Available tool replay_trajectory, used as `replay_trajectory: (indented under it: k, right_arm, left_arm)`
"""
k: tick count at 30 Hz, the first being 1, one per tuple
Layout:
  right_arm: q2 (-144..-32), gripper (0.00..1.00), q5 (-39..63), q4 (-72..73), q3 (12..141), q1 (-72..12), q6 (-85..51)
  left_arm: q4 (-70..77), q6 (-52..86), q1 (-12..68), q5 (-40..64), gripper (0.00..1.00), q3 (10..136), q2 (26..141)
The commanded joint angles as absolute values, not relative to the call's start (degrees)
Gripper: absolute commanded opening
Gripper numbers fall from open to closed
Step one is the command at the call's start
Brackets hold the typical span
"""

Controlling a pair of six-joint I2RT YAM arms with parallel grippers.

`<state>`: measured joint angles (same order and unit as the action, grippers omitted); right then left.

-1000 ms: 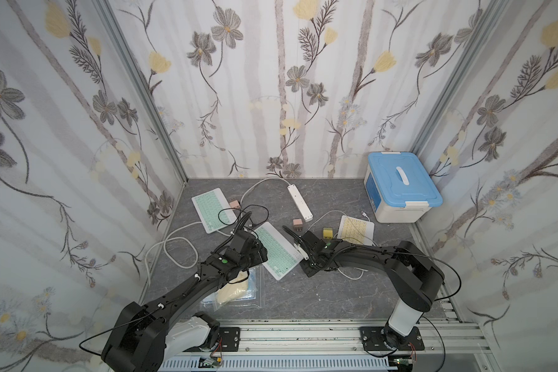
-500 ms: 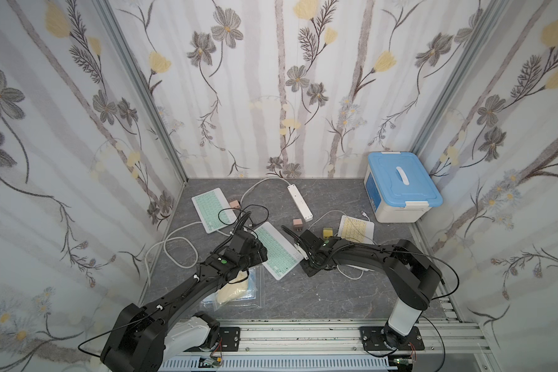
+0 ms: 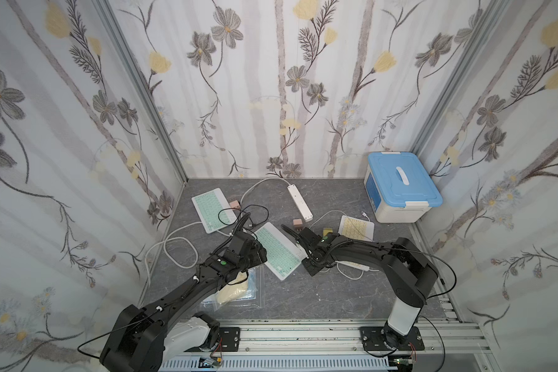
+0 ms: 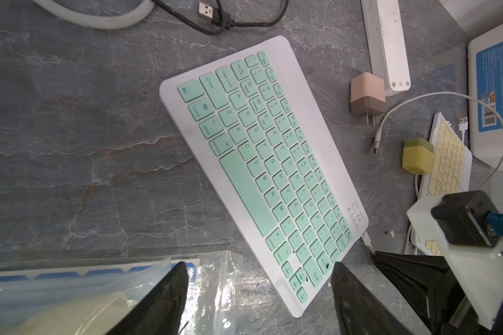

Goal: Unplug the wireless keyboard
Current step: Pick up the keyboard from the center of the board.

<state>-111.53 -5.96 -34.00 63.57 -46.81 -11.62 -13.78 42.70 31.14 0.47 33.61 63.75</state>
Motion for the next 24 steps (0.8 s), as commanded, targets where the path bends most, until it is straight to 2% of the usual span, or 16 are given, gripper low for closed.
replay_trajectory:
  k: [1, 10, 18, 24]
  right_arm:
    - [-109.7, 0.00, -7.8, -35.3, 64.6, -46.8, -10.7]
    - [-104.8, 0.00, -4.5, -35.6, 66.6, -45.4, -10.9]
    - [-104.7, 0.00, -2.6, -35.4, 67.7, -44.8, -11.0]
    - [-104.8, 0.00, -1.3, -35.3, 68.4, -44.9, -11.4]
  left_arm:
    - [-12.5, 43.5, 31.1, 0.3, 0.79, 33.4, 63.9]
    - [-5.2, 48.1, 31.1, 5.1, 0.79, 31.2, 65.9]
    - [11.2, 65.5, 31.2, 6.7, 0.84, 22.7, 65.9]
    - [20.2, 70.7, 32.7, 5.5, 0.84, 20.3, 67.7]
